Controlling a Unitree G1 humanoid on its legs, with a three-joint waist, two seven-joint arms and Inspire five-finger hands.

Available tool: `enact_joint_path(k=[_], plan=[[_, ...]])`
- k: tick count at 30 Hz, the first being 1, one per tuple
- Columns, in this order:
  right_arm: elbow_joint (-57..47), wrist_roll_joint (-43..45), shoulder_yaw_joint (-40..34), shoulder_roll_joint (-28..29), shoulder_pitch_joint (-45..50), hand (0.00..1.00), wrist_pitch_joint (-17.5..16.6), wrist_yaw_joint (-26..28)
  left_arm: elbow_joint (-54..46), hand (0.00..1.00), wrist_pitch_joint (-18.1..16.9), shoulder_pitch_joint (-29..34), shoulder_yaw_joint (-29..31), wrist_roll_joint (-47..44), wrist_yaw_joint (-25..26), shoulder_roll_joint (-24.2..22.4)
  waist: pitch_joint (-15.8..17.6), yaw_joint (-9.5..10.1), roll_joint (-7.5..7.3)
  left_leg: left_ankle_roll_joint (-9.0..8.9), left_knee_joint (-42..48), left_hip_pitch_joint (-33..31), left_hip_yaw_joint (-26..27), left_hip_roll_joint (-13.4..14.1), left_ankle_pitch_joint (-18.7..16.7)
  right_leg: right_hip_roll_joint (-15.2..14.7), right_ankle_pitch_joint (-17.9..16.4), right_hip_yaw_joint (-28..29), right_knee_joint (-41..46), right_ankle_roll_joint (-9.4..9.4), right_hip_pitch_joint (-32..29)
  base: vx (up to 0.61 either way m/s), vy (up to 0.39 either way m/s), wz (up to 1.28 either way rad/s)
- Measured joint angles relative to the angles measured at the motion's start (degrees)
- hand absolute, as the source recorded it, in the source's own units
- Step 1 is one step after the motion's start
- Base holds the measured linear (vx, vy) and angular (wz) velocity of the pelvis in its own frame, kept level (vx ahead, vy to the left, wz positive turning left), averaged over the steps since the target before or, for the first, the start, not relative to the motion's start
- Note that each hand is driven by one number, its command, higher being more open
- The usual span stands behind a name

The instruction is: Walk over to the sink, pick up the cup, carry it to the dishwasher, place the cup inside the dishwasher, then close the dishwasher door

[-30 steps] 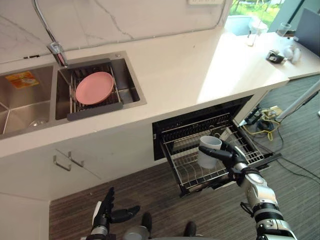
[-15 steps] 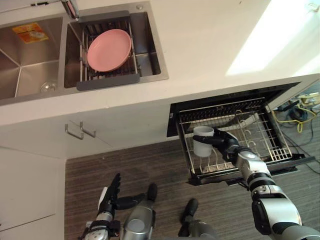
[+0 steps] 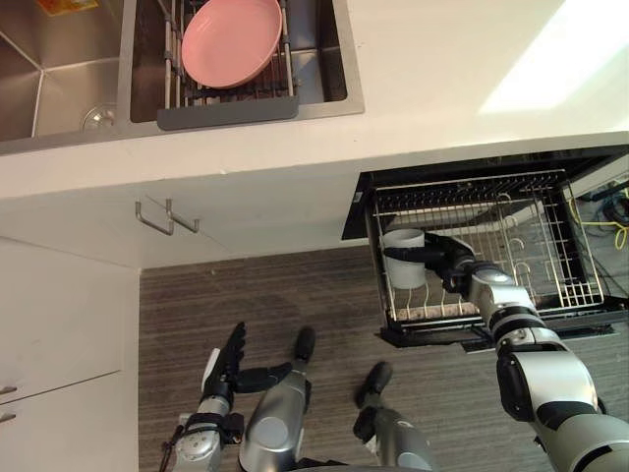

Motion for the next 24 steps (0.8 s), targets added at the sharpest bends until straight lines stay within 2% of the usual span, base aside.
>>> enact_joint_path(k=[9, 13, 16, 20, 24], plan=[[0.4, 0.8, -0.1, -0.2, -3.4, 1.00, 0.0, 0.5, -0.1, 1.00, 1.0, -0.2, -0.9, -1.2, 0.0, 0.9, 0.3, -0.07, -0.63, -0.10, 0.0, 0.3, 0.4, 0.3, 0.0, 0.2, -0.1, 0.3, 0.3, -0.20, 0.0, 0.00, 0.003, -0.01], [0.3, 4.3, -0.1, -1.1, -3.5, 1.00, 0.1, 1.7, 0.1, 1.00, 1.5, -0.2, -1.0, -1.2, 0.0, 0.8, 0.3, -0.13, -0.65, -0.26, -0.6, 1.2, 1.1, 0.5, 0.2, 0.3, -0.1, 1.2, 0.4, -0.17, 0.1, -0.01, 0.016, -0.10], [-1.1, 5.2, -0.1, -1.1, -3.2, 1.00, 0.1, 2.0, 0.6, 1.00, 1.6, -0.2, -0.9, -1.2, 0.1, 1.0, 0.3, -0.97, -0.69, -0.41, -1.1, 1.8, 1.4, 0.6, 0.4, 0.4, 0.0, 1.7, 0.4, -0.13, 0.3, 0.00, 0.011, -0.09], [-6.1, 6.7, -0.2, -1.3, -1.0, 1.00, 0.2, 2.4, 1.9, 1.00, 1.8, -0.2, -0.6, -1.1, 1.0, 1.2, 0.1, -2.07, -1.02, -0.43, -1.9, 2.8, 2.1, 0.6, 0.6, 0.4, 0.2, 2.5, 0.4, -0.10, 0.5, 0.01, 0.015, -0.11], [-16.3, 8.0, -0.3, -1.3, 5.1, 1.00, 0.7, 2.9, 4.2, 1.00, 2.3, 0.4, 0.6, 0.1, 2.3, 1.4, -1.5, -3.33, -2.71, -0.35, -3.2, 4.8, 3.8, 0.6, 0.7, 0.4, 0.7, 4.2, -0.5, 0.09, 1.3, 0.03, 0.021, -0.21]])
